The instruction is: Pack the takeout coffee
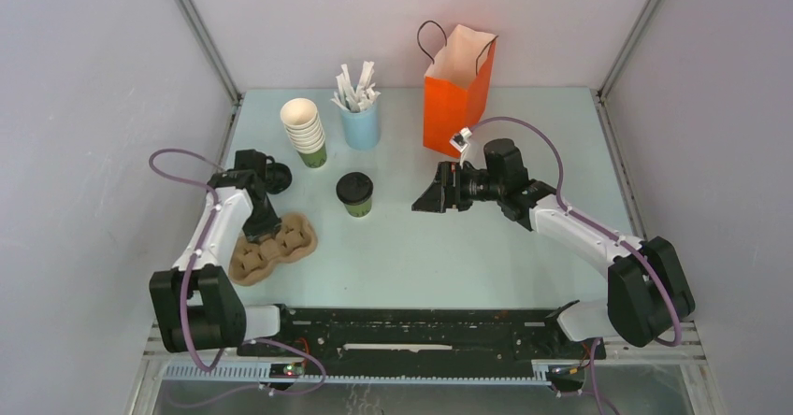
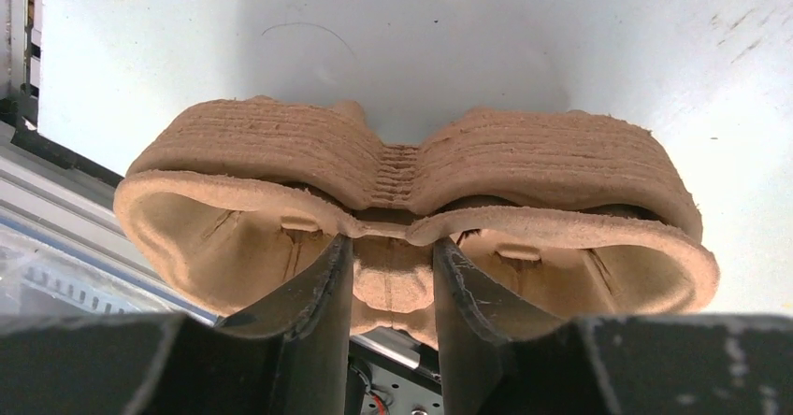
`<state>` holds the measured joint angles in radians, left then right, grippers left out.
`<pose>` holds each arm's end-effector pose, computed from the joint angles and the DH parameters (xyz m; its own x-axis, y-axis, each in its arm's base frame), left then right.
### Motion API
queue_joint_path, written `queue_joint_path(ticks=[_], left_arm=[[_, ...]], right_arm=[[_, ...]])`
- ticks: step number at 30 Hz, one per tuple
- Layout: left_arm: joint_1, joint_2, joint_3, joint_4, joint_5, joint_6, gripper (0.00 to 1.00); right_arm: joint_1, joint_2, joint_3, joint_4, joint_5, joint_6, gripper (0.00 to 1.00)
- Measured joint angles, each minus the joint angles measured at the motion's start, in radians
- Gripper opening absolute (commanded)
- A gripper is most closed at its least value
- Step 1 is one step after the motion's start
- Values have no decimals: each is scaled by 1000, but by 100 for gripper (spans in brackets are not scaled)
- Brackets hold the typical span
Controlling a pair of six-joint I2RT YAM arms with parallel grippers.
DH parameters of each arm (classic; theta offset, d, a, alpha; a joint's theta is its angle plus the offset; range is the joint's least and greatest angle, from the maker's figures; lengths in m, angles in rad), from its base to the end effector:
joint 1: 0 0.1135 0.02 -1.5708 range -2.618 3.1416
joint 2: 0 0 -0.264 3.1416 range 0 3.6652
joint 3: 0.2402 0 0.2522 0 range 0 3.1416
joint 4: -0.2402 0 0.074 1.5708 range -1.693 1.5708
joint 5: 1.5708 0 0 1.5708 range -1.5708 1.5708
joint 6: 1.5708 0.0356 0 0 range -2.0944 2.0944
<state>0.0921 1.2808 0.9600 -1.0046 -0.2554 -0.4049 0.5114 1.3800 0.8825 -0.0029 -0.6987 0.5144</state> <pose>0.2205 0.0294 0.2410 -0.8287 -0.4593 -0.3198 -0.5185 0.8452 0.1295 0.2527 0.1681 0.2600 -0.7908 -0.0118 -0.6120 -0.5488 0.4564 0.7004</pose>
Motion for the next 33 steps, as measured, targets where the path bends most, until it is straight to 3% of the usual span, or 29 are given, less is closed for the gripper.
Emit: queue_joint_path(ticks=[13, 15, 17, 21, 29, 33], left_arm=[[0, -74, 97, -111, -37, 3, 21], [0, -73, 97, -117, -37, 3, 31], [0, -70, 97, -117, -37, 5, 50], [0, -41, 97, -109, -29, 10, 62], [0, 74, 34, -10, -8, 13, 66], [0, 103, 22, 20, 0, 13, 58]], right_arm=[[0, 0, 0, 5, -9, 4, 97], [0, 0, 0, 6, -10, 4, 97], [0, 0, 0, 6, -10, 4, 97], [0, 0, 0, 7, -10, 4, 97], [0, 0, -1, 7, -10, 4, 97], [0, 0, -1, 7, -10, 4, 97]])
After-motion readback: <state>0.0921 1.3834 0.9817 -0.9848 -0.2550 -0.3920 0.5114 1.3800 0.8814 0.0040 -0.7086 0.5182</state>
